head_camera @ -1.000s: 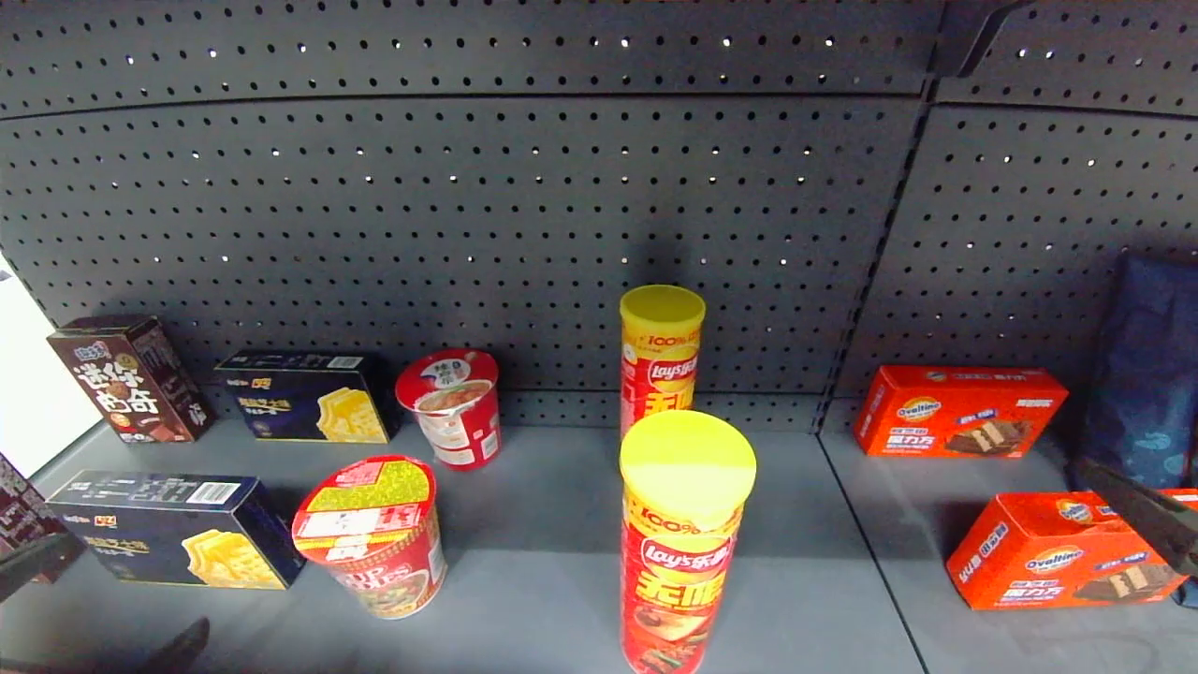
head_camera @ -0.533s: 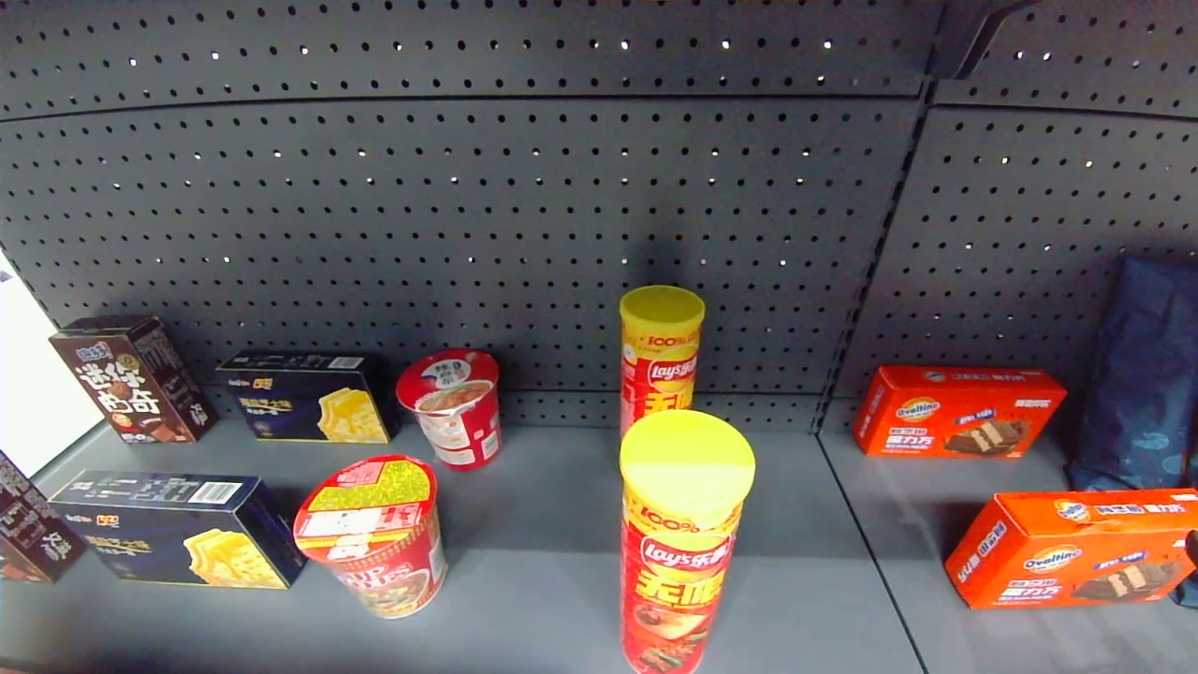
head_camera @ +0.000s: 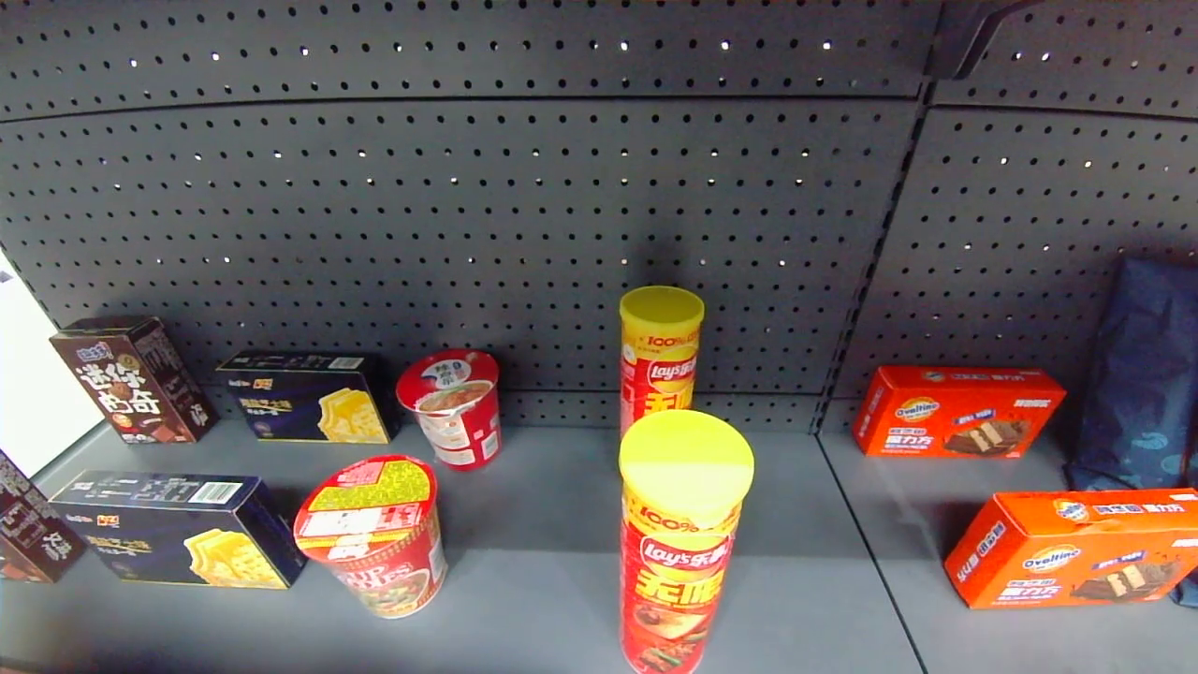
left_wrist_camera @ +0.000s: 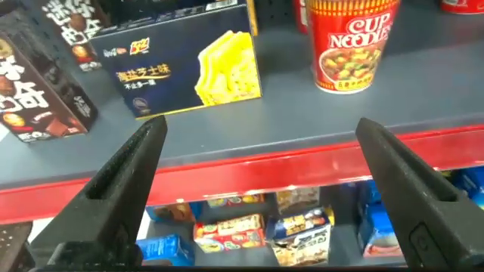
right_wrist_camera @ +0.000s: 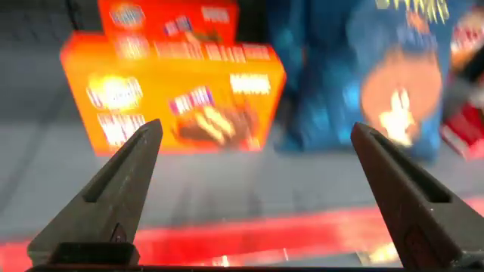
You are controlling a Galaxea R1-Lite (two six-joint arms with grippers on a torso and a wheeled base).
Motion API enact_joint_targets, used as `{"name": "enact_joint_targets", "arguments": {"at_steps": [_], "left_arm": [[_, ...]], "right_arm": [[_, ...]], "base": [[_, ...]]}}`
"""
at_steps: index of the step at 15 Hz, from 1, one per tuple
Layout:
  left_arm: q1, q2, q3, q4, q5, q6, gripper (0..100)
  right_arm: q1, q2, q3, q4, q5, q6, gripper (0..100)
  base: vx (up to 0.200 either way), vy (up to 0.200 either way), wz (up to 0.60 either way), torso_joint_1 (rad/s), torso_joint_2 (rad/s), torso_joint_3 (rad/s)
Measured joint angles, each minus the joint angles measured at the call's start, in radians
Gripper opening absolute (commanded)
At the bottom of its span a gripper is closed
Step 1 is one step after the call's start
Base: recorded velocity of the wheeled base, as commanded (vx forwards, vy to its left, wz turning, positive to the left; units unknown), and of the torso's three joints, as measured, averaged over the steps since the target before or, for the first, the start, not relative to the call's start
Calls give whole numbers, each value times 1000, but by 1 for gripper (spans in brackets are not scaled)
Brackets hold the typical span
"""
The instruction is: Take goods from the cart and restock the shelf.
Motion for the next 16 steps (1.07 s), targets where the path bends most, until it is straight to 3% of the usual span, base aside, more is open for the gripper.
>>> {"name": "enact_joint_targets", "arguments": {"at_steps": [3, 8, 10, 14, 16], "left_arm": [[6, -29, 5, -5, 2, 0, 100], [6, -37, 6, -8, -54, -3, 100], [7, -38, 6, -8, -99, -31, 100], [6, -39, 6, -8, -102, -59, 100], [6, -40, 6, -8, -104, -59, 100]], "right_arm": [[-46, -184, -5, 240, -11, 17, 100], [-67, -286, -4, 247, 46, 93, 100], [-67, -294, -8, 257, 80, 132, 100], [-67, -298, -12, 280, 286, 137, 100], [-68, -298, -14, 285, 289, 140, 100]], "base": [[0, 0, 0, 0, 0, 0], [0, 0, 0, 0, 0, 0], [0, 0, 0, 0, 0, 0], [0, 0, 0, 0, 0, 0], [0, 0, 0, 0, 0, 0]]}}
